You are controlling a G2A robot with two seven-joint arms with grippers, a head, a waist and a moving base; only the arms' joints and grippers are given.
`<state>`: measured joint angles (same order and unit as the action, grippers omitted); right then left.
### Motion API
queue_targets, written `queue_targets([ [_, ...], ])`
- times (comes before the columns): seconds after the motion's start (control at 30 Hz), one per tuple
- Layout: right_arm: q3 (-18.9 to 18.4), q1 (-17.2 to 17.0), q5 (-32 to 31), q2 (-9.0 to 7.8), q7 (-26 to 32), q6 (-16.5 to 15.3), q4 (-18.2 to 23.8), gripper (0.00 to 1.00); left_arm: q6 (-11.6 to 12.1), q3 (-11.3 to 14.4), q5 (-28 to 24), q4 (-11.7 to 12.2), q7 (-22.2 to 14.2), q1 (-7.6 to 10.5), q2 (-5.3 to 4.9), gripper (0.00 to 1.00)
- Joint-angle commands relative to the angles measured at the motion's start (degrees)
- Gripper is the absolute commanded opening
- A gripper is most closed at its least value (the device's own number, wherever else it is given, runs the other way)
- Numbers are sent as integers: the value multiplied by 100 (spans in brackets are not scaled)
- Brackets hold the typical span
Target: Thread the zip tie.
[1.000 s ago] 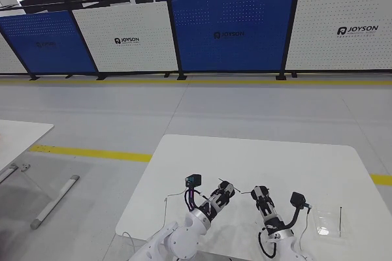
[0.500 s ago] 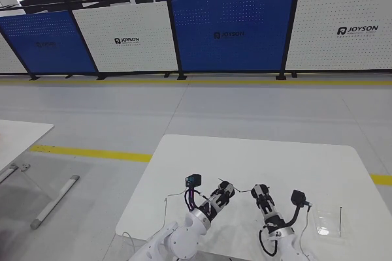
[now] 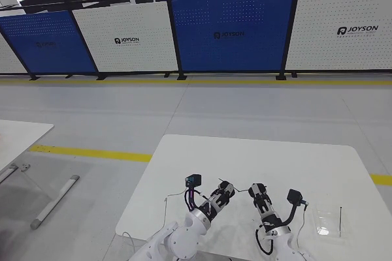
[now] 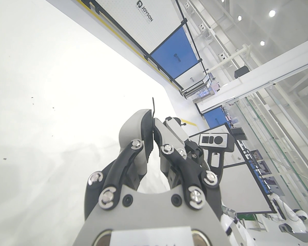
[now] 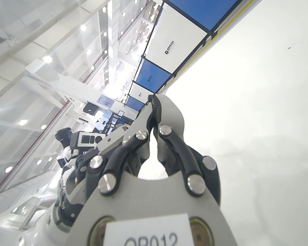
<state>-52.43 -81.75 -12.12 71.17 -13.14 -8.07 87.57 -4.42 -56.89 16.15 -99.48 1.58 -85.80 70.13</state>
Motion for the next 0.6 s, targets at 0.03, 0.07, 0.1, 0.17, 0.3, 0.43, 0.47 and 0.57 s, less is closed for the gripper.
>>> queue_targets([
  [0.03,0,0,5,-1,3,5,1,0,0,0,0,0,0,0,0,0],
  [0.07,0,0,5,-1,3,5,1,0,0,0,0,0,0,0,0,0],
  [0.1,0,0,5,-1,3,5,1,0,0,0,0,0,0,0,0,0],
  [0.17,0,0,5,-1,3,5,1,0,0,0,0,0,0,0,0,0],
  [0.3,0,0,5,-1,3,5,1,0,0,0,0,0,0,0,0,0],
  [0.43,0,0,5,-1,3,5,1,0,-96,-27,-11,22,98,13,9,0],
  [0.47,0,0,5,-1,3,5,1,0,-157,-18,-8,24,136,23,17,0],
  [0.57,0,0,5,-1,3,5,1,0,-166,-22,-150,20,59,37,31,0],
])
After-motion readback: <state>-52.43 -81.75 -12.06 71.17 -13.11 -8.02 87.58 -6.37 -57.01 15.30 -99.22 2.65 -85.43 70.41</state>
